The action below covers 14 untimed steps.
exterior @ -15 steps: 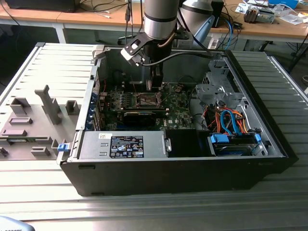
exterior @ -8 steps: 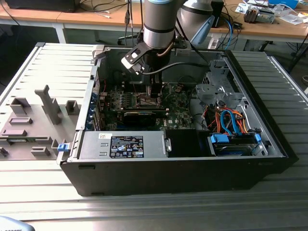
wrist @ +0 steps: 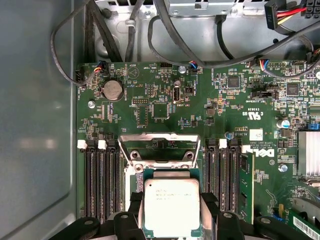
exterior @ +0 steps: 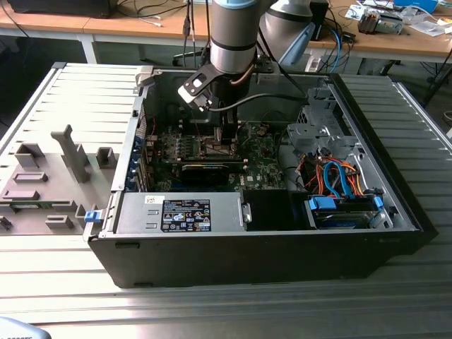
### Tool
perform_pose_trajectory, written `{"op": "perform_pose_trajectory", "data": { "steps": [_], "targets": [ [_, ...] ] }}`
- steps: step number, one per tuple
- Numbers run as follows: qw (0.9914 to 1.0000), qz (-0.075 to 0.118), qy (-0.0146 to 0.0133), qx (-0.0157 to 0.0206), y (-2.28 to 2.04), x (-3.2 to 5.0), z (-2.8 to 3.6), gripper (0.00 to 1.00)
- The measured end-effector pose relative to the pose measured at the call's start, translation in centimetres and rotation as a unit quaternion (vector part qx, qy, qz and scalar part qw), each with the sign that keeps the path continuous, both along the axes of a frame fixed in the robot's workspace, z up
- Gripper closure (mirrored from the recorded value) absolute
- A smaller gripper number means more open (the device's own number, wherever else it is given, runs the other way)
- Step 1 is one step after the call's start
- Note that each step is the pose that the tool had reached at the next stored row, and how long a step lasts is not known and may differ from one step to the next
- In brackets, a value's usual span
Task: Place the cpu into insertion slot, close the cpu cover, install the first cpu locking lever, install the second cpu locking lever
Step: 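Place the cpu into insertion slot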
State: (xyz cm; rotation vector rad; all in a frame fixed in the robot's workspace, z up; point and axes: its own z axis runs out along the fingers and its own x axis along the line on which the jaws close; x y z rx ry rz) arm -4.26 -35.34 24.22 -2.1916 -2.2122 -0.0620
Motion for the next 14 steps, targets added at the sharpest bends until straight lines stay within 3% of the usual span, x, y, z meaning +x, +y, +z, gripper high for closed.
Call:
{"op": "perform_pose_trajectory", "data": {
  "steps": [14],
  "targets": [
    [1.00000, 0.000, 0.0000, 0.0000, -0.01, -0.10, -0.56, 0.46]
  ]
}}
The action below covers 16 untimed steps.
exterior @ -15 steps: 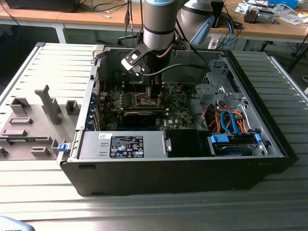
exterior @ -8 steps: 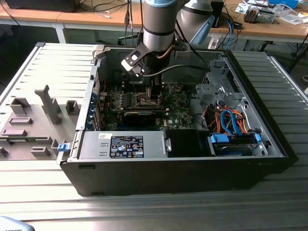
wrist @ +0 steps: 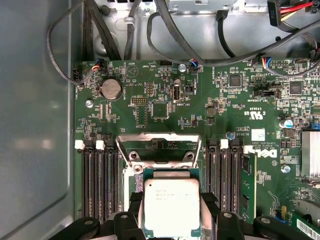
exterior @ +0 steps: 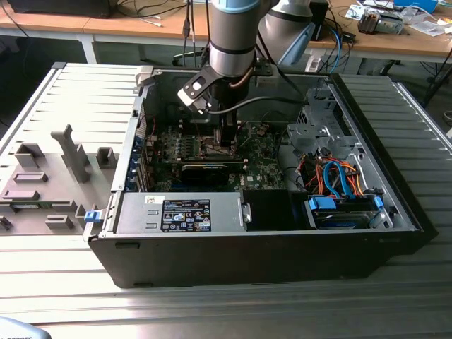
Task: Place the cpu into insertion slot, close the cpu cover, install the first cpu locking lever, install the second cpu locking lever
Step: 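Place the cpu into insertion slot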
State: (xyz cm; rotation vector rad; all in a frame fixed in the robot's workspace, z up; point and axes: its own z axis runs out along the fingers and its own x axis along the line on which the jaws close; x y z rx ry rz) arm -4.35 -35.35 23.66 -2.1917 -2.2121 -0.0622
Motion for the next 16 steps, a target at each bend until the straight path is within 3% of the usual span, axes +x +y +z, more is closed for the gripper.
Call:
{"op": "perform_pose_trajectory", "data": {
  "steps": [7, 10, 16],
  "targets": [
    [1.00000, 0.000, 0.0000, -0.0001, 0.40, -0.01, -0.17, 0.46],
    [1.00000, 0.000, 0.0000, 0.0000, 0.42, -0.01, -0.56, 0.46],
    [1.00000, 0.000, 0.0000, 0.0000, 0.52, -0.02, -0.64, 0.46]
  ]
}}
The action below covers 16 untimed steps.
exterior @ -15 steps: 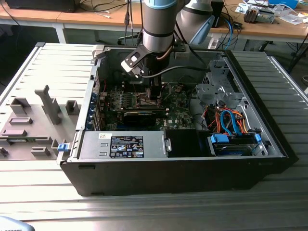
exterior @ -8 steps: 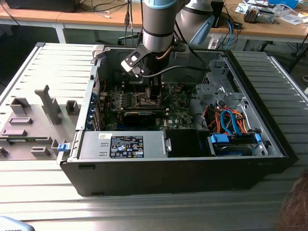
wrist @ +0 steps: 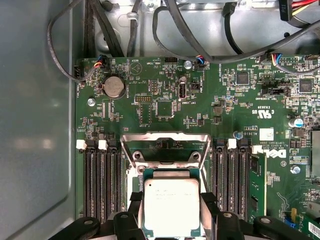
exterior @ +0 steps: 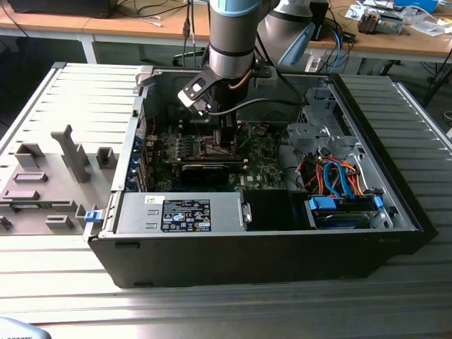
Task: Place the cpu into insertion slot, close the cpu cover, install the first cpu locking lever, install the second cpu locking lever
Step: 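Place the cpu into insertion slot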
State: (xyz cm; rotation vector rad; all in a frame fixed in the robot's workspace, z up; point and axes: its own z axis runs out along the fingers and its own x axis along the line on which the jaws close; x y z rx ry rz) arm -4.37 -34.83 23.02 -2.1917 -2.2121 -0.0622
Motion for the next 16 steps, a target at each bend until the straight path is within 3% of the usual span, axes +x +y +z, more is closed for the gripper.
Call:
{"op": "perform_pose_trajectory", "data": {
  "steps": [8, 9, 11, 14, 16],
  "targets": [
    [1.00000, 0.000, 0.0001, -0.0010, 0.19, -0.12, -0.42, 0.46],
    [0.99999, 0.000, 0.0000, -0.0039, 0.33, -0.22, -0.47, 0.46],
    [0.99990, 0.000, -0.0001, -0.0144, 0.80, -0.31, -0.50, 0.46],
    [0.99974, 0.000, -0.0001, -0.0228, 1.53, -0.41, -0.57, 0.46],
    [0.99961, 0.000, -0.0002, -0.0281, 1.75, -0.55, -0.69, 0.46]
  ]
}}
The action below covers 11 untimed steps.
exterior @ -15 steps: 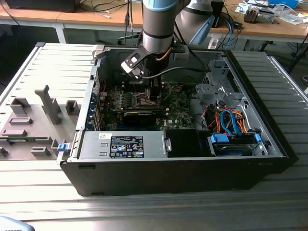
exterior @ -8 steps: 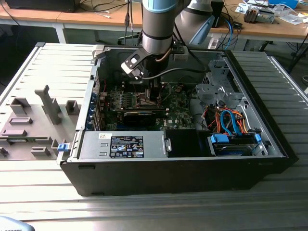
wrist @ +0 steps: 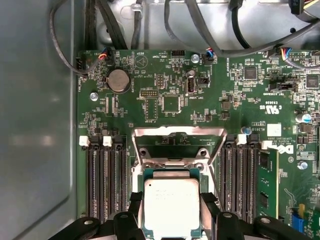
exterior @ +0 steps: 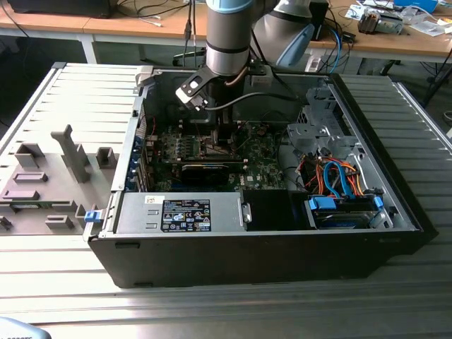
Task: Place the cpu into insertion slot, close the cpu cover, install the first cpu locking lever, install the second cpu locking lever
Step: 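Place the cpu into insertion slot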
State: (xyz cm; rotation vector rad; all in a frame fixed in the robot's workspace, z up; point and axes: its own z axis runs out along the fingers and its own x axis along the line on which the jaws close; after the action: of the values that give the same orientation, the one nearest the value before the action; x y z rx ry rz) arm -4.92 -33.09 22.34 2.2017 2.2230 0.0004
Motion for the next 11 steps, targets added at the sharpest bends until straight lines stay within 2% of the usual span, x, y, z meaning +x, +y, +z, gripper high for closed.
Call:
{"op": "perform_pose_trajectory", "data": {
  "steps": [3, 11],
  "targets": [
    [0.99996, 0.000, -0.0001, -0.0087, 0.16, -0.21, -0.18, 0.46],
    [0.99994, 0.000, 0.0000, -0.0108, 0.19, -0.62, -0.82, 0.46]
  ]
}}
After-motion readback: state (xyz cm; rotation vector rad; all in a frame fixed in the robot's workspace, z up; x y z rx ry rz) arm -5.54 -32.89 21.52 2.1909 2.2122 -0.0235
